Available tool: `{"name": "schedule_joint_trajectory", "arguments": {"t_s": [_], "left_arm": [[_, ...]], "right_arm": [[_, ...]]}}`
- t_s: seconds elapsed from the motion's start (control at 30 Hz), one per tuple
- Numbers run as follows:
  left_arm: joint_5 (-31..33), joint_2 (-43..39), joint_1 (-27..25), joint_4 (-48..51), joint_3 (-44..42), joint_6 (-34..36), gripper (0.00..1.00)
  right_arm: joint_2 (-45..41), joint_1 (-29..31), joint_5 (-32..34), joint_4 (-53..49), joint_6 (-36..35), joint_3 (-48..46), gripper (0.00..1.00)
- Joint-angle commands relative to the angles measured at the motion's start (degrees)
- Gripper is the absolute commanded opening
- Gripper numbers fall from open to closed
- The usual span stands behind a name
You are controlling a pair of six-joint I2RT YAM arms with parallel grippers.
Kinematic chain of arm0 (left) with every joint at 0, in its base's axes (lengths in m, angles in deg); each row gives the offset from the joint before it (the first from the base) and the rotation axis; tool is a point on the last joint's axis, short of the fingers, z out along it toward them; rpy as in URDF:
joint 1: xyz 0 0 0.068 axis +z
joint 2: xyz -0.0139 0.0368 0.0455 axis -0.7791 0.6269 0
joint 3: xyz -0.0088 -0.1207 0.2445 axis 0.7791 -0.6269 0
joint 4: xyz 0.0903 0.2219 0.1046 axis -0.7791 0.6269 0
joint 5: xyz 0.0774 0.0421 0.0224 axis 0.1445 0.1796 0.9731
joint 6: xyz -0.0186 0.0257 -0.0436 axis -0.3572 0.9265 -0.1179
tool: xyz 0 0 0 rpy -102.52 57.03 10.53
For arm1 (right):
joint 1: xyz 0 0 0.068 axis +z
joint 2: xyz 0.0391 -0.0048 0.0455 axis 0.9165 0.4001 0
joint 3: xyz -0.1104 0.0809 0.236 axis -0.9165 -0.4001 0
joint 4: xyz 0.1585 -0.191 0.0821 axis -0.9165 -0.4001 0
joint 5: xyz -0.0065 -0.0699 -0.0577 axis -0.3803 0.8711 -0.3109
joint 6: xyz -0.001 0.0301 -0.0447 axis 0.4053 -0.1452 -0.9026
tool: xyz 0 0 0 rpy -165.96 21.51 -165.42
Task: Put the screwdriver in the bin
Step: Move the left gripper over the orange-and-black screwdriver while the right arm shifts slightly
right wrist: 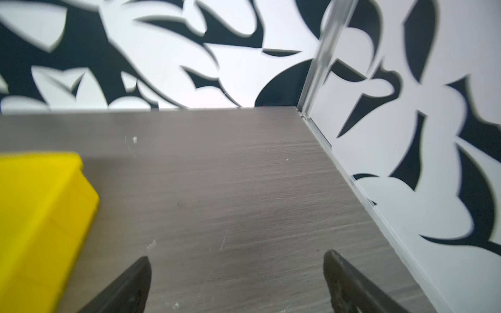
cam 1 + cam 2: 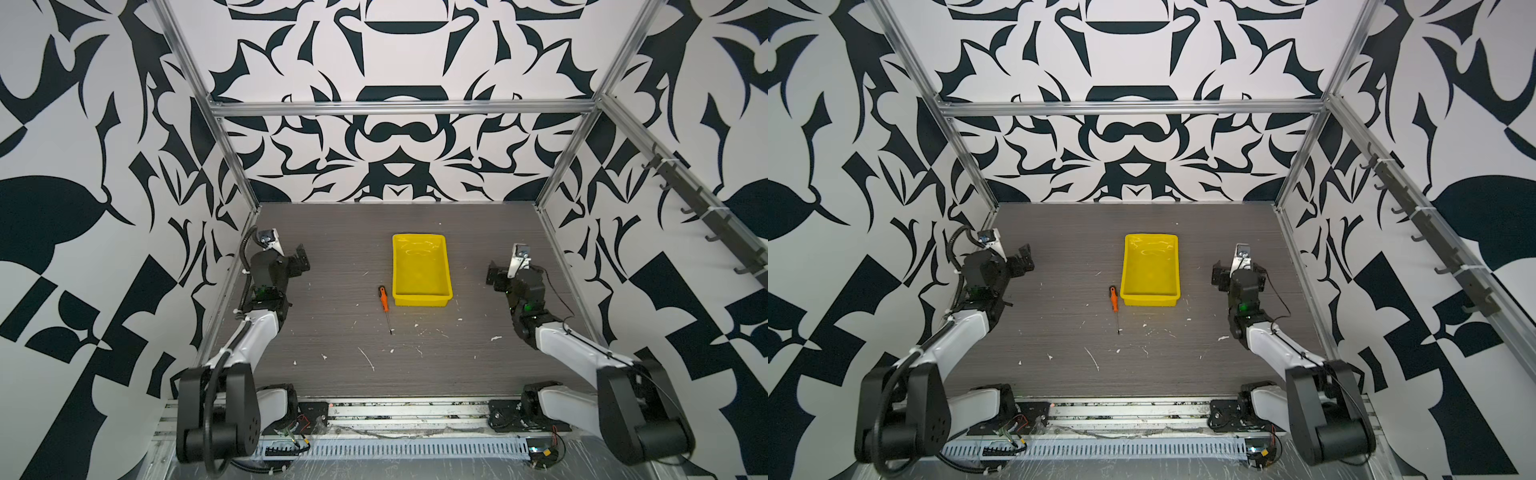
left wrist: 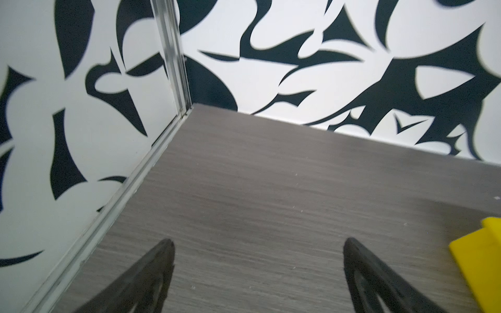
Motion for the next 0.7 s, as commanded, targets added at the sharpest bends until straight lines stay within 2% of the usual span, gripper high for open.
{"name": "schedule_joint_trajectory", "arguments": {"t_s": [0.0, 0.03, 0.1, 0.23, 0.3, 0.4, 0.47, 0.53, 0.6, 0.67], "left_arm": [[-0.89, -5.56, -1.44, 15.86, 2.03, -9.24, 1.0], [0.57, -7.1, -1.45, 22.99, 3.53, -15.32, 1.0], [3.44, -8.73, -1.35, 27.08, 3.14, -19.76, 1.0], [10.74, -9.17, -1.24, 33.74, 4.98, -25.95, 1.0], [14.13, -8.07, -1.1, 38.53, 7.4, -28.62, 1.0], [16.14, -5.88, -0.85, 44.44, 10.48, -33.03, 1.0], [14.37, -4.85, -0.71, 45.4, 11.77, -33.03, 1.0], [9.47, -5.23, -0.72, 47.05, 12.91, -32.9, 1.0], [4.45, -7.47, -0.71, 45.7, 10.98, -35.51, 1.0], [-2.11, -10.57, -0.73, 39.76, 6.29, -37.1, 0.98]], "right_arm": [[-2.76, 0.27, 3.04, -21.58, 8.78, 8.0, 1.0], [-2.7, 0.27, 5.66, -26.49, 14.18, 9.08, 1.0], [-2.35, 0.1, 10.04, -36.39, 25.81, 9.79, 1.0], [-3.84, 0.14, 9.88, -37.35, 28.08, 6.07, 1.0], [-5.44, 0.13, 8.3, -34.54, 28.87, 3.6, 1.0], [-6.93, 0.1, 6.87, -32.88, 29.43, 1.45, 1.0], [-7.32, 0.1, 7.14, -32.79, 29.89, 0.34, 1.0], [-7.34, 0.1, 6.14, -32.03, 30.88, -1.02, 1.0], [-7.16, 0.14, 1.71, -31.61, 31.46, -2.01, 0.99], [-6.9, 0.13, -3.2, -29.48, 31.02, -3.66, 0.99]]}}
